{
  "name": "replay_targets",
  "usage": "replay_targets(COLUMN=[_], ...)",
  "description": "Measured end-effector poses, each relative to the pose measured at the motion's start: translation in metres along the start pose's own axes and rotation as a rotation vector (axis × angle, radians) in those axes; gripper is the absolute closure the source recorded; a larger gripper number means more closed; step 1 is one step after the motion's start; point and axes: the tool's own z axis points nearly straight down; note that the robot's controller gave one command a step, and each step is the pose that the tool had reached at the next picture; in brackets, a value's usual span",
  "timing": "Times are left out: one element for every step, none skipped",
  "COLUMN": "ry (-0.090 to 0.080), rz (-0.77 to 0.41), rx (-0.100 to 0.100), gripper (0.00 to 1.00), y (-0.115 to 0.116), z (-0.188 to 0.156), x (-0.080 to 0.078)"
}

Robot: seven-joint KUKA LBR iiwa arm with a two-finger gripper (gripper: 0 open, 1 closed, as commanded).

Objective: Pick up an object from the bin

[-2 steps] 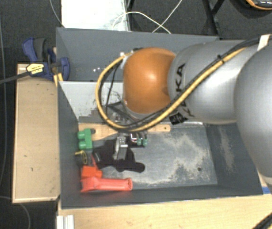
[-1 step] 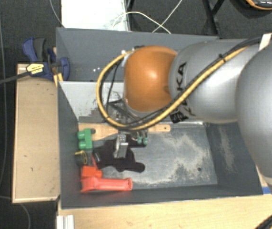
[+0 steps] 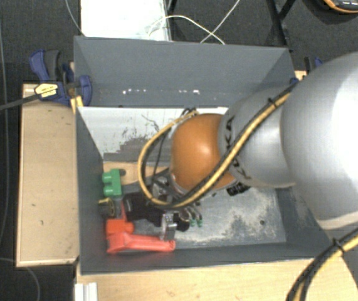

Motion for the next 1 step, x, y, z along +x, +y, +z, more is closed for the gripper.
replay_targets(ry=[-0.017], rz=[0.023], rx=[-0.005], gripper=[0.0], y=[0.0023], z=[-0.0556], x=[0.0145])
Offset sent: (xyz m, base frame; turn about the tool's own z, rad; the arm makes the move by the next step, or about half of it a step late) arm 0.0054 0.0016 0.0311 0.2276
